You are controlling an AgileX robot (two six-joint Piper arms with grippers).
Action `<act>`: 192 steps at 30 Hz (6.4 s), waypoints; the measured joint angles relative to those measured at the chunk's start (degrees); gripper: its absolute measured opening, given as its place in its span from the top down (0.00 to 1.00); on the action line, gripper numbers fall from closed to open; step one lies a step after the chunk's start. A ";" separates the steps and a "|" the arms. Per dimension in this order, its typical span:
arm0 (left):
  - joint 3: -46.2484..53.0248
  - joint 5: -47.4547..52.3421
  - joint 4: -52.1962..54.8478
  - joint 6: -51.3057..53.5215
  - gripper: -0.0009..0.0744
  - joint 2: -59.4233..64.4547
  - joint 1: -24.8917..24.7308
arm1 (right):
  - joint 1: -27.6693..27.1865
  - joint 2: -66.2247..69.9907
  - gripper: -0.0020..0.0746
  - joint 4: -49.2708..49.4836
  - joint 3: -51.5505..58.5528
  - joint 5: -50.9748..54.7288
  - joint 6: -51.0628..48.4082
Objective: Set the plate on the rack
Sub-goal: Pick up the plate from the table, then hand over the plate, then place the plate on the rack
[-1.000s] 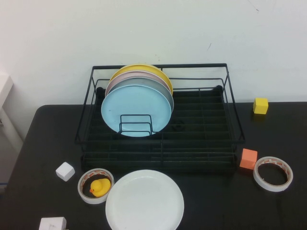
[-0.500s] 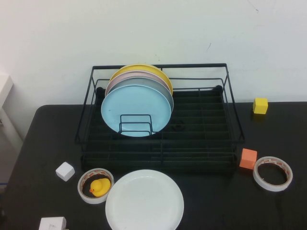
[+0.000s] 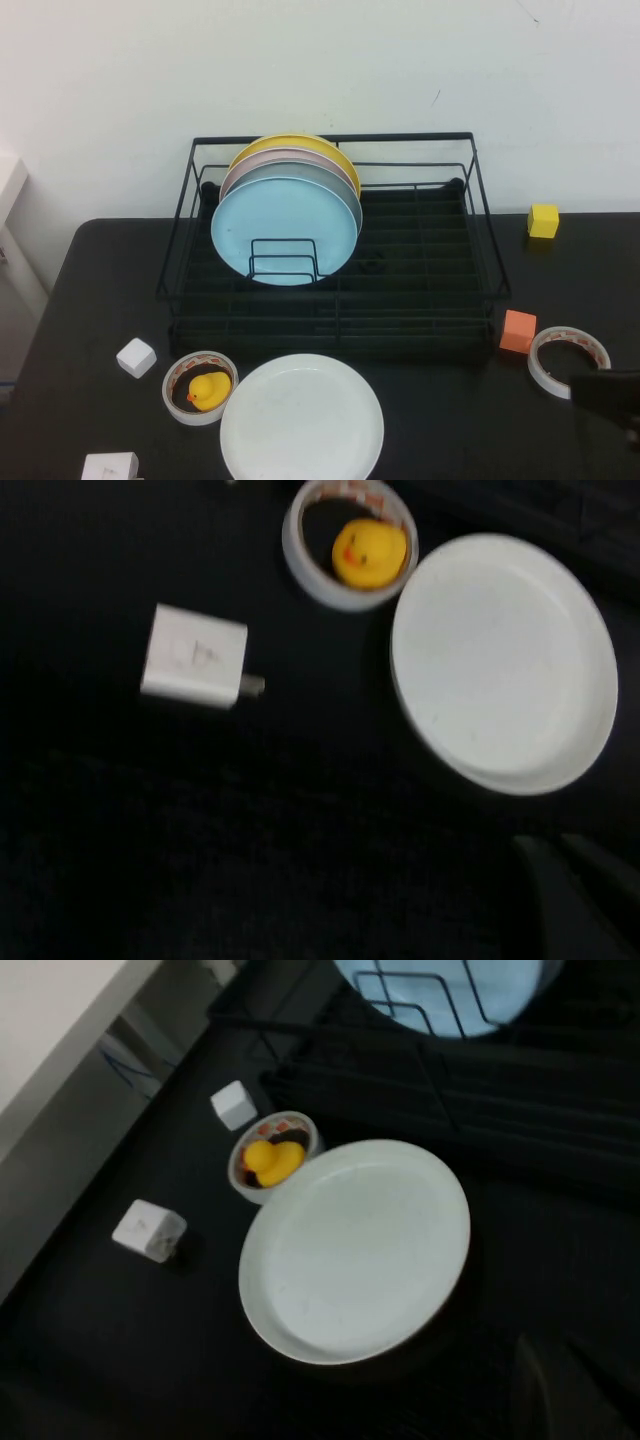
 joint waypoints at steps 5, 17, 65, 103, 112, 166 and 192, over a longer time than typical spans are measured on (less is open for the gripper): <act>0.00 3.41 -1.79 0.17 0.99 0.00 0.00 | 5.56 14.73 0.98 11.99 0.00 -1.91 -10.74; 0.00 1.44 -2.03 -0.04 0.99 0.00 0.00 | 26.91 43.64 0.98 16.70 -14.07 -8.54 -14.28; 0.00 -0.51 -2.03 -1.58 0.99 0.00 0.00 | 22.59 66.51 0.50 -3.56 -37.98 -0.86 20.55; 0.00 -0.04 -4.24 -0.06 0.99 0.00 0.00 | 25.82 62.07 0.96 -21.72 -43.84 2.55 28.58; 0.00 -5.14 -28.43 23.37 0.99 0.00 0.00 | 28.23 38.75 0.96 -31.93 -43.84 4.68 31.71; 0.10 -22.38 -69.41 131.91 0.85 8.42 -0.13 | 25.76 2.44 0.82 -20.39 -42.95 18.28 -8.71; -28.69 -27.01 -77.12 166.99 0.85 53.59 -0.13 | 25.66 -29.57 0.97 -65.46 -20.57 22.50 23.54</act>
